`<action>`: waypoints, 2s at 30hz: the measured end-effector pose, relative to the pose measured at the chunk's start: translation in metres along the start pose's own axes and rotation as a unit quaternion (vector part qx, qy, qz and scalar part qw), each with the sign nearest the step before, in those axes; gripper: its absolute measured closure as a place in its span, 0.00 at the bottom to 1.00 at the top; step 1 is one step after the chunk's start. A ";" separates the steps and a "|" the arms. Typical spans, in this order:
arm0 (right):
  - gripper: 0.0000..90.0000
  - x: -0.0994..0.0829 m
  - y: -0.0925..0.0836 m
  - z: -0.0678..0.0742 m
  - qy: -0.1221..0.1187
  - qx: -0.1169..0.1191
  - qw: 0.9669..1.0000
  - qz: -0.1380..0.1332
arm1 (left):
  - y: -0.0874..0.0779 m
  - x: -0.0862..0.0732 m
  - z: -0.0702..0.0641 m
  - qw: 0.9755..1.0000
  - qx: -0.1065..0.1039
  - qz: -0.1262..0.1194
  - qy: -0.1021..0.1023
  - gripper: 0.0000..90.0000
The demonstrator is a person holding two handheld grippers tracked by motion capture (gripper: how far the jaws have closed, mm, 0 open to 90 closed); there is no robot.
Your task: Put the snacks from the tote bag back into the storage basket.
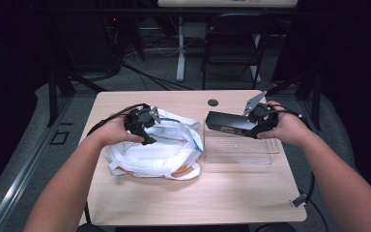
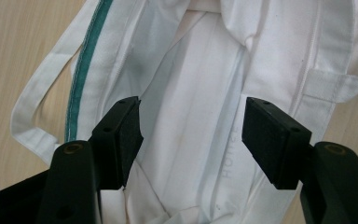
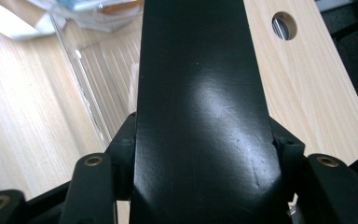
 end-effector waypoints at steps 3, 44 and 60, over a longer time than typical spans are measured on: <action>0.48 -0.004 0.007 0.000 0.001 0.004 1.000 0.003 | 0.001 -0.003 0.000 1.000 0.000 0.004 -0.001 0.41; 0.48 -0.023 0.056 -0.006 0.001 0.022 0.999 0.043 | 0.007 -0.037 0.007 0.999 0.004 0.003 -0.046 0.42; 0.47 -0.022 0.072 -0.015 0.005 0.028 0.999 0.036 | 0.011 -0.043 0.004 0.999 0.001 0.003 -0.052 0.42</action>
Point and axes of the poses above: each handheld gripper's, and its own axes: y roughly forward along the jaws, x roughly out of its top, z roughly to its left, the point moved 8 cm from there along y, roughly forward along the jaws, and after that the axes turned 9 degrees about x, right-handed, at the moved point
